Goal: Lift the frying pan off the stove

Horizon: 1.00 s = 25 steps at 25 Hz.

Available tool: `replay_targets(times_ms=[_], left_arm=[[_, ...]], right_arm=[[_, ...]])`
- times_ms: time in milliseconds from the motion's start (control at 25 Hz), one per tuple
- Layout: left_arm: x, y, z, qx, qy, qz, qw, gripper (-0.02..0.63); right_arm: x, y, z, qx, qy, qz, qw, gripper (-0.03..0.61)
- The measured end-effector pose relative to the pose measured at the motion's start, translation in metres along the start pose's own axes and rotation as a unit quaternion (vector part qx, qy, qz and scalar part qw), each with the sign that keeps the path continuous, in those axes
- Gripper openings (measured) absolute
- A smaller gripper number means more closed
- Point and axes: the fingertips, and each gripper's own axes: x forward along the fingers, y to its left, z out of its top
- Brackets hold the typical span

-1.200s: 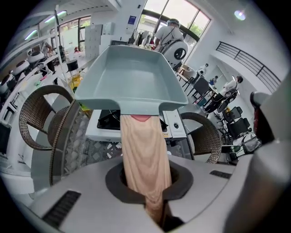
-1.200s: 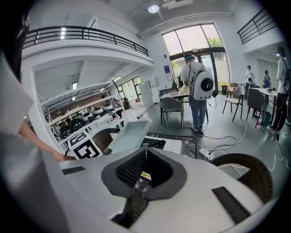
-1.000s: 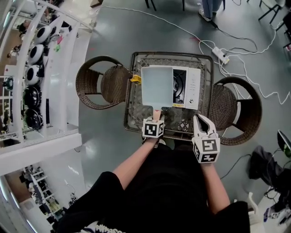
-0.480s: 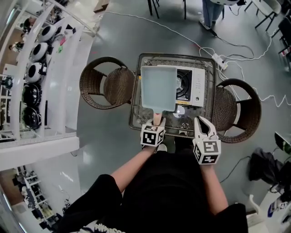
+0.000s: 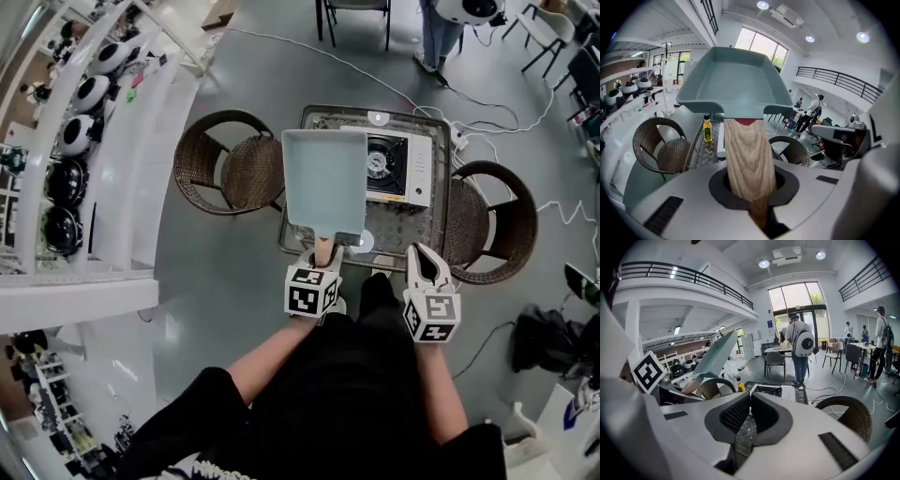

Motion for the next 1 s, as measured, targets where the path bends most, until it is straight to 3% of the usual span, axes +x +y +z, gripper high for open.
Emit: replay_targets(times_ms=[320,560,1000], left_arm=[[-0.071,-0.004,0.007,0.037,-0.065,-0.005,0.9972,0.04],[-0.112,0.0,0.016,0.062,-0.106,0.003,0.9924,0.04],[-0.153,0.016,0.02,0.065,-0.154,0.019,0.9857,0.04]], right_arm=[[-0.042,0.037,0.013,-0.017,-0.037,-0.02,0.999,0.032],[-0.063,0.067,0.032,0.005,-0.069,-0.015,0.997,0.032],[-0.086,0.093,0.048,-0.03,-0.109,-0.028,0.993,0.032]])
